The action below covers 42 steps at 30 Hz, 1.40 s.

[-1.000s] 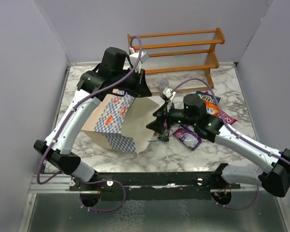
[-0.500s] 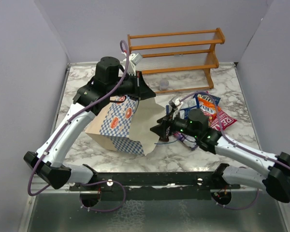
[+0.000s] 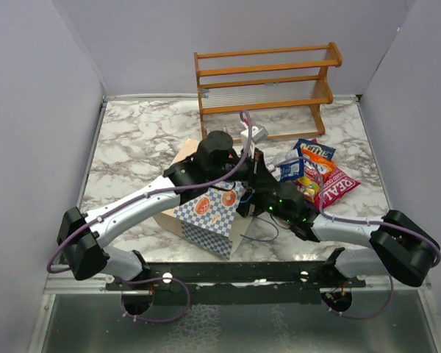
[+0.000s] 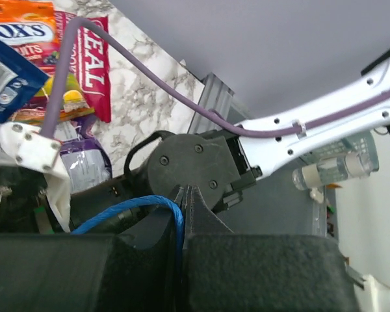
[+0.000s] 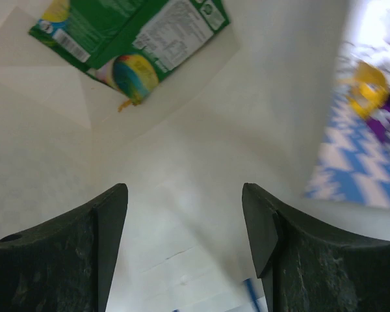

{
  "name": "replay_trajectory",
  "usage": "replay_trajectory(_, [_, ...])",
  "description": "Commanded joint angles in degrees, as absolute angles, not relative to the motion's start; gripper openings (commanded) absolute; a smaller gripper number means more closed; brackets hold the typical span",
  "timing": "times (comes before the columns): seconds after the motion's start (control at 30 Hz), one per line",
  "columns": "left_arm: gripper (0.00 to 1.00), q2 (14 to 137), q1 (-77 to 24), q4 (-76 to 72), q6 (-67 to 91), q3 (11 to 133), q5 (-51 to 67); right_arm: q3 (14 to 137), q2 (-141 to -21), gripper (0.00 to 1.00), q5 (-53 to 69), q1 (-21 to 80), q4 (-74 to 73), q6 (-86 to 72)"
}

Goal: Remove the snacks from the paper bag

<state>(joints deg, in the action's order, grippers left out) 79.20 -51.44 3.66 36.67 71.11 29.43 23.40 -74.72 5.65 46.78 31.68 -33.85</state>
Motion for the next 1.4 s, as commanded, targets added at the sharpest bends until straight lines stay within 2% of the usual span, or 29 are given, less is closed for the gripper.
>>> replay_trajectory(0.0, [0.0,72.6,-53.6,-3.8,32.4,67.7,23.3,18.4,-71.1,0.72,-2.6,46.9,36.6,-39.2])
replay_trajectory(0.13, [0.0,66.4,-53.7,-12.0,37.9,53.3,19.2,14.0,-72.2,0.73,-2.7,46.9,43.0,-43.3])
replay_trajectory(0.2, [0.0,66.4,-53.8,-12.1,38.7,50.4,18.7,12.9,-73.7,0.73,-2.3,46.9,45.7,-44.2])
replay_trajectory(0.43, [0.0,57.3,-53.9,5.2,28.5,60.3,8.3,14.5,-76.4,0.75,1.2,46.9,48.4,-44.3])
replay_trajectory(0.53, [0.0,54.1,-53.8,7.4,26.5,60.7,2.2,14.8,-79.2,0.75,2.5,46.9,51.4,-46.2])
replay_trajectory(0.63, [0.0,54.8,-53.9,-3.0,31.2,53.6,4.3,13.5,-80.2,0.75,1.9,46.9,53.0,-48.1])
replay_trajectory(0.73, [0.0,63.1,-55.1,-19.2,40.6,47.5,13.4,10.9,-77.6,0.75,0.1,46.9,52.1,-48.9])
replay_trajectory(0.8, [0.0,69.6,-60.3,-22.7,41.6,48.2,14.0,9.1,-74.0,0.75,-1.8,46.9,48.6,-49.0])
replay_trajectory(0.93, [0.0,74.2,-65.5,-9.1,35.4,56.7,12.8,8.3,-67.6,0.75,-2.2,46.9,42.7,-46.6])
replay_trajectory(1.13, [0.0,58.1,-61.1,5.6,27.9,57.6,-0.5,9.7,-66.9,0.75,0.9,47.0,44.2,-45.4])
replay_trajectory(1.27, [0.0,49.1,-59.1,8.1,26.5,56.6,-5.6,10.8,-68.0,0.73,3.7,47.4,46.8,-46.4])
replay_trajectory(1.37, [0.0,47.2,-59.0,8.1,27.3,55.2,-5.9,12.0,-68.7,0.71,4.4,48.9,47.7,-46.1])
